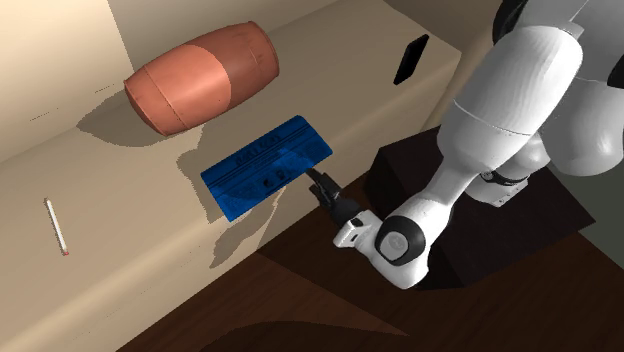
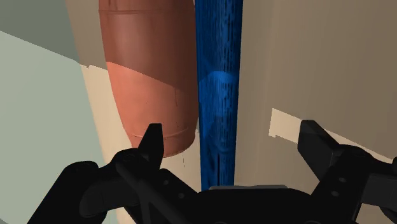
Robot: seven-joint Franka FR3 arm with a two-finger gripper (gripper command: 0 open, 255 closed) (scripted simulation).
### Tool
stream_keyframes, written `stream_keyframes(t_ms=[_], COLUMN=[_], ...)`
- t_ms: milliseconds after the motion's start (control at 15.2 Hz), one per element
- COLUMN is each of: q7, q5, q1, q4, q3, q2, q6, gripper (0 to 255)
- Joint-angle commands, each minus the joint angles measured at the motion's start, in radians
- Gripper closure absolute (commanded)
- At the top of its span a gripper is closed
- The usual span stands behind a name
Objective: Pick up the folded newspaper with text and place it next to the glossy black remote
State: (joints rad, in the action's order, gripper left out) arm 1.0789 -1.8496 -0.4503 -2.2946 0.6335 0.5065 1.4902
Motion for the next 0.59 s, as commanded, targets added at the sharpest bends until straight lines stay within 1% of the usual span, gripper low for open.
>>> stream_keyframes(t_ms=[0,330,528], q7=[0.000,-0.010,-0.011], q5=[-0.038,-0.086,-0.091], q1=[-0.001,-0.029,-0.032], q4=[0.014,0.034,0.037], q3=[-0.024,-0.054,-0.057], q2=[0.019,0.028,0.029], q6=[-0.009,0.027,0.031], gripper=[0,0,0])
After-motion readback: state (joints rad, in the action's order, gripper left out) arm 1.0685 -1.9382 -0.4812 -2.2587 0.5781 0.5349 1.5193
